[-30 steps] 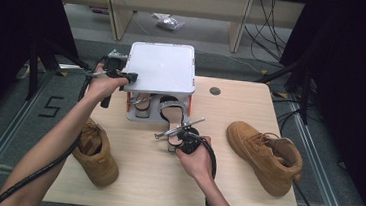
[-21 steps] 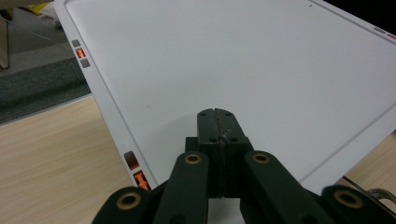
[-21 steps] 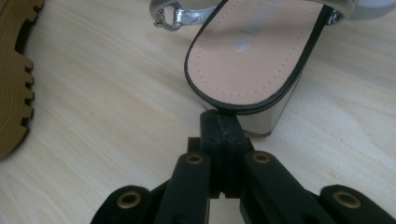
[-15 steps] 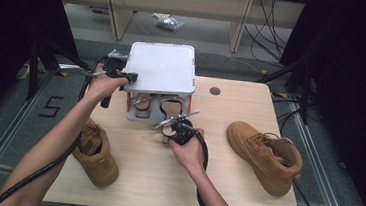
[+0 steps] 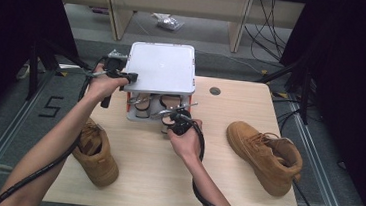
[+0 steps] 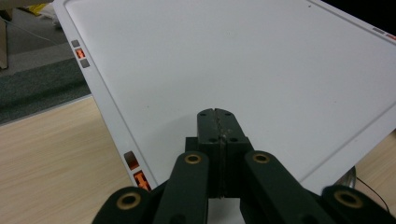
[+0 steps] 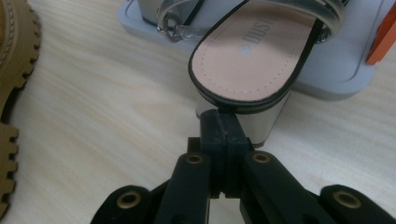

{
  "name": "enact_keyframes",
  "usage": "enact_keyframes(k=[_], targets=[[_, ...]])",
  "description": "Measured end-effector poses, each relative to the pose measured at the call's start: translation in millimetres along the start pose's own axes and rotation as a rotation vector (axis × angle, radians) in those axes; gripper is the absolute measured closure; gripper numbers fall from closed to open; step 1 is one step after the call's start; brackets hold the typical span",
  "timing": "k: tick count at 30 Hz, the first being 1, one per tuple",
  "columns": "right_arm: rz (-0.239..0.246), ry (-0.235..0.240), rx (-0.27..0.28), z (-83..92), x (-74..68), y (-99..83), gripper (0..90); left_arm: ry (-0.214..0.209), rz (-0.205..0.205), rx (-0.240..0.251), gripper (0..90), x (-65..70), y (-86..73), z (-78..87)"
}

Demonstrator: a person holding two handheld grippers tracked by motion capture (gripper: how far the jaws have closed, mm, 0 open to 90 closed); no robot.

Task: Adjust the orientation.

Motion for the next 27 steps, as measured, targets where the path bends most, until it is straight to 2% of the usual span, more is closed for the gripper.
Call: enact_keyframes(k=[1,2,3,4,6,9,11,14,16,19,20,27], targets=[[-0.006,-0.01,0.017,-2.1,0.8,2.4,90.0,0.0,0.0,0.0,89.5,-0.1,0.0,0.1],[0.003,-0.018,0.02,-2.3,1.8,3.5,90.0,-0.001,-0.001,-0.001,89.5,-0.1,0.0,0.0],[-0.008,-0.026,0.019,-2.3,1.8,5.3,90.0,-0.001,-0.001,-0.002,89.5,-0.1,0.1,0.0],[0.011,-0.031,0.03,-4.1,3.4,6.3,90.0,-0.001,-0.001,-0.002,89.5,0.0,0.1,0.0],[-0.012,-0.027,0.021,-3.3,0.3,7.1,90.0,-0.003,0.0,-0.002,89.4,0.0,0.1,-0.1],[0.016,-0.037,0.038,-5.5,3.1,9.2,90.0,-0.002,0.001,0.001,89.5,-0.3,-0.1,0.1],[0.007,-0.037,0.044,-6.3,2.7,10.0,90.0,-0.002,0.002,0.001,89.5,0.0,-0.1,0.0],[-0.011,-0.036,0.037,-5.6,1.5,10.6,90.0,0.0,-0.004,0.0,89.5,0.3,0.1,-0.2],[0.004,-0.043,0.046,-6.9,3.6,11.9,90.0,0.0,-0.002,0.001,89.5,0.2,0.0,-0.1],[-0.015,-0.043,0.047,-9.1,3.6,13.5,90.0,-0.003,0.0,0.004,89.5,0.1,-0.2,-0.1],[-0.004,-0.052,0.052,-10.1,4.9,14.2,90.0,-0.002,0.0,0.004,89.5,0.1,-0.2,0.0],[-0.005,-0.069,0.049,-14.2,6.7,17.7,90.0,-0.002,-0.003,0.003,89.5,0.1,-0.2,0.0]])
Point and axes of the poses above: each handheld gripper's, and its own axes: z roughly backward along the jaws, y roughly out of its top, x roughly to its right, the point moved 9 cm from there along -z, roughly forward along the jaws, and after that the axes turned 2 degrees about x, right-handed, at the moved point
